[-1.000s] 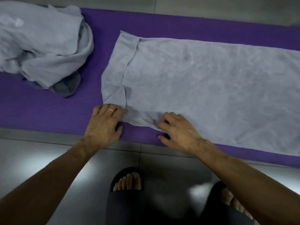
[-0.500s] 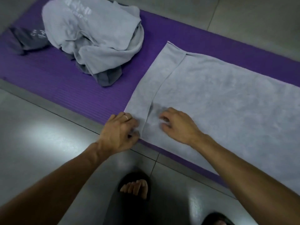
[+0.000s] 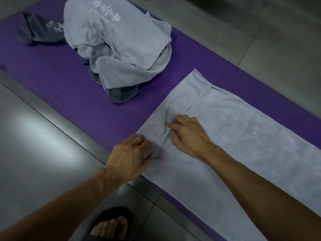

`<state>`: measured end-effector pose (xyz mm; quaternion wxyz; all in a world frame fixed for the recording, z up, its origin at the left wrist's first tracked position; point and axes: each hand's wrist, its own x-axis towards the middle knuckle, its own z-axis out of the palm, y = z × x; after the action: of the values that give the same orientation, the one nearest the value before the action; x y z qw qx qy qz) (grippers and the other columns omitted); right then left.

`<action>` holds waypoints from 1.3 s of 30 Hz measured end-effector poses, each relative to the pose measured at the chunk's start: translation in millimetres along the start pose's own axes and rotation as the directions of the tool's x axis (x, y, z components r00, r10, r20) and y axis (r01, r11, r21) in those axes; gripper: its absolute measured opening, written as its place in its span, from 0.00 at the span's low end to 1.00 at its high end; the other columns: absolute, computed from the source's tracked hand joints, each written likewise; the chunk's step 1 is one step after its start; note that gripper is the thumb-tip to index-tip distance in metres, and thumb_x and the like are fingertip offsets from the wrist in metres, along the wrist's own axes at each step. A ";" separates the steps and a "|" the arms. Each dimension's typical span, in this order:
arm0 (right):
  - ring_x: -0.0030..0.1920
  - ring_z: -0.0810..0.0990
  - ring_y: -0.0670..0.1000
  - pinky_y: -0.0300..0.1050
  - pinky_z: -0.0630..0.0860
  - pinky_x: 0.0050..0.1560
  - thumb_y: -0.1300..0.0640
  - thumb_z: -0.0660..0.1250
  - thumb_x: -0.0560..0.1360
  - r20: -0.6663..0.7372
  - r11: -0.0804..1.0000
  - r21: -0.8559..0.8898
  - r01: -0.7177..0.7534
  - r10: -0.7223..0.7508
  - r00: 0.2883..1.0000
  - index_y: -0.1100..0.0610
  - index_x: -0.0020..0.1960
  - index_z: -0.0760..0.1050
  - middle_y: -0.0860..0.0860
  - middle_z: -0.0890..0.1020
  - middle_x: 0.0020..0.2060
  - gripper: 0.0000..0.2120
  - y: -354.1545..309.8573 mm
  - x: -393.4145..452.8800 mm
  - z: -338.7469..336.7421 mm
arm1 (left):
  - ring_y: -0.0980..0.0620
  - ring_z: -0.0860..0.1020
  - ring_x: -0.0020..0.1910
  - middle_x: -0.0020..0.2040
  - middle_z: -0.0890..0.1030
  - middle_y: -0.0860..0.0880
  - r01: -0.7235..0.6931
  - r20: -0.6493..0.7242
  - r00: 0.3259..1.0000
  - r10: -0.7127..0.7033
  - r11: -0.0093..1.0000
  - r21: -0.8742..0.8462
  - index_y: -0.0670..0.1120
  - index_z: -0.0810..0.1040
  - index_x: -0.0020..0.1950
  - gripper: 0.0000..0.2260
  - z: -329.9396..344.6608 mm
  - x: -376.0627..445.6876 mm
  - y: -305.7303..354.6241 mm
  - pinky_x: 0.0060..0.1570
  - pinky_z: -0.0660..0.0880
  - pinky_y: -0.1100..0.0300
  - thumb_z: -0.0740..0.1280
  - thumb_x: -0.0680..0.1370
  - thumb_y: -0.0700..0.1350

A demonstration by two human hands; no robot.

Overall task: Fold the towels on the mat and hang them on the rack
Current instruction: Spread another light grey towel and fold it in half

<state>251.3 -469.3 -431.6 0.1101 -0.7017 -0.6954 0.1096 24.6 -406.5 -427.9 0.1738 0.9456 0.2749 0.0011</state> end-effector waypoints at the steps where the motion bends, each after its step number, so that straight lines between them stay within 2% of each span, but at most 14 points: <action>1: 0.51 0.78 0.55 0.48 0.72 0.51 0.57 0.62 0.73 -0.031 0.987 0.084 -0.140 0.143 0.989 0.57 0.59 0.78 0.53 0.80 0.51 0.16 9.5 6.7 -9.3 | 0.50 0.76 0.39 0.44 0.77 0.50 0.027 -0.019 0.999 -0.027 1.000 0.007 0.48 0.79 0.49 0.15 1.0 7.5 -0.3 0.32 0.74 0.60 0.58 0.75 0.55; 4: 0.50 0.80 0.54 0.48 0.76 0.54 0.54 0.65 0.76 -0.079 0.783 0.286 -0.552 0.594 0.801 0.57 0.61 0.74 0.53 0.82 0.46 0.15 48.5 42.9 -28.3 | 0.48 0.76 0.45 0.49 0.78 0.49 0.044 -0.056 0.998 -0.042 0.998 0.039 0.47 0.79 0.53 0.18 6.2 38.1 7.6 0.38 0.76 0.55 0.58 0.73 0.55; 6: 0.50 0.80 0.54 0.46 0.75 0.55 0.51 0.69 0.75 -0.031 0.619 0.384 -0.685 0.750 0.661 0.57 0.63 0.71 0.54 0.82 0.46 0.19 69.8 63.8 -32.0 | 0.46 0.77 0.49 0.52 0.79 0.48 0.044 -0.066 0.997 -0.039 0.996 0.076 0.47 0.79 0.55 0.19 10.2 59.1 15.7 0.44 0.76 0.53 0.60 0.71 0.54; 9: 0.45 0.79 0.52 0.42 0.73 0.47 0.56 0.71 0.73 0.025 0.445 0.513 -0.734 0.847 0.532 0.56 0.63 0.67 0.54 0.80 0.45 0.22 84.2 82.2 -26.2 | 0.45 0.78 0.54 0.54 0.79 0.48 0.022 -0.035 0.999 -0.020 0.997 0.076 0.46 0.79 0.57 0.19 17.5 76.8 21.8 0.52 0.76 0.51 0.65 0.69 0.53; 12: 0.39 0.78 0.50 0.42 0.76 0.43 0.62 0.70 0.73 0.024 0.367 0.632 -0.683 0.872 0.490 0.56 0.60 0.68 0.51 0.78 0.38 0.18 91.5 85.0 -26.7 | 0.47 0.76 0.59 0.58 0.78 0.48 -0.031 -0.026 0.999 0.032 0.999 0.040 0.47 0.76 0.62 0.21 25.3 74.6 18.0 0.59 0.73 0.50 0.59 0.73 0.56; 15: 0.44 0.79 0.52 0.45 0.78 0.47 0.59 0.70 0.73 -0.096 0.522 0.486 -0.701 0.829 0.551 0.56 0.58 0.71 0.52 0.80 0.42 0.15 108.4 79.4 -33.0 | 0.47 0.72 0.67 0.66 0.75 0.47 -0.047 -0.057 0.997 0.048 0.999 0.014 0.48 0.70 0.69 0.24 30.7 71.4 14.0 0.66 0.67 0.51 0.57 0.78 0.59; 18: 0.60 0.73 0.58 0.52 0.72 0.60 0.51 0.65 0.77 -0.202 0.687 0.224 -0.691 0.727 0.657 0.58 0.63 0.72 0.57 0.76 0.58 0.18 128.1 94.3 -41.2 | 0.46 0.60 0.75 0.74 0.66 0.45 -0.013 -0.022 1.000 0.015 0.997 0.072 0.46 0.62 0.75 0.27 33.0 77.7 8.8 0.72 0.55 0.47 0.49 0.82 0.60; 22: 0.64 0.69 0.60 0.56 0.67 0.64 0.48 0.62 0.79 -0.045 0.676 0.065 -0.734 0.737 0.674 0.54 0.59 0.76 0.57 0.72 0.62 0.13 142.6 135.2 -43.3 | 0.43 0.60 0.76 0.75 0.65 0.43 -0.043 0.083 0.996 0.031 0.988 0.148 0.41 0.64 0.75 0.32 36.7 82.3 7.7 0.70 0.53 0.42 0.44 0.81 0.62; 24: 0.61 0.74 0.56 0.55 0.68 0.64 0.50 0.64 0.78 -0.027 0.613 0.186 -0.768 0.784 0.620 0.49 0.49 0.76 0.52 0.77 0.54 0.04 151.9 152.6 -44.1 | 0.43 0.60 0.76 0.75 0.65 0.43 -0.051 0.072 0.997 0.040 0.986 0.158 0.42 0.66 0.74 0.32 38.0 80.3 9.6 0.70 0.53 0.41 0.46 0.81 0.63; 28: 0.53 0.80 0.54 0.58 0.72 0.63 0.52 0.70 0.73 0.006 0.562 0.373 -0.738 0.794 0.608 0.50 0.37 0.74 0.47 0.80 0.41 0.08 169.5 175.9 -42.3 | 0.44 0.58 0.76 0.76 0.63 0.43 -0.017 0.031 0.999 0.012 0.988 0.155 0.43 0.64 0.75 0.33 42.9 80.0 10.6 0.71 0.53 0.41 0.49 0.80 0.65; 31: 0.60 0.75 0.55 0.56 0.69 0.64 0.50 0.68 0.74 -0.086 0.630 0.233 -0.740 0.772 0.630 0.49 0.47 0.76 0.51 0.79 0.52 0.04 159.8 173.7 -40.9 | 0.43 0.56 0.77 0.77 0.60 0.42 0.009 0.027 1.000 -0.013 0.988 0.152 0.43 0.62 0.77 0.35 44.3 81.8 11.5 0.72 0.52 0.41 0.49 0.79 0.66; 34: 0.65 0.69 0.59 0.55 0.65 0.62 0.46 0.62 0.77 -0.321 0.906 0.024 -0.424 0.408 0.854 0.57 0.65 0.71 0.57 0.73 0.63 0.21 122.7 136.3 -30.1 | 0.40 0.54 0.77 0.78 0.57 0.40 0.015 0.038 0.999 -0.021 0.990 0.143 0.44 0.59 0.78 0.36 44.9 81.0 11.2 0.72 0.51 0.43 0.50 0.78 0.67; 36: 0.73 0.62 0.58 0.55 0.60 0.71 0.42 0.55 0.80 -0.103 0.997 -0.068 -0.027 0.020 0.995 0.57 0.74 0.63 0.58 0.66 0.73 0.28 94.7 103.5 -12.3 | 0.40 0.53 0.77 0.78 0.56 0.39 0.007 0.045 0.999 -0.013 0.991 0.130 0.44 0.57 0.78 0.36 46.0 79.4 10.8 0.72 0.52 0.44 0.50 0.78 0.67; 39: 0.78 0.44 0.53 0.55 0.42 0.76 0.35 0.38 0.79 0.272 0.956 -0.229 0.183 -0.118 0.955 0.48 0.79 0.44 0.52 0.47 0.79 0.32 111.9 90.3 1.6 | 0.41 0.53 0.77 0.78 0.55 0.40 -0.013 0.044 0.999 0.007 0.991 0.131 0.44 0.56 0.79 0.37 47.8 78.8 9.3 0.72 0.52 0.44 0.49 0.78 0.67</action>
<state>358.1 -379.9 -467.6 -0.0620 -0.6346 -0.7636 0.1013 101.0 -388.6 -477.1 0.1170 0.9562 0.2658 -0.0367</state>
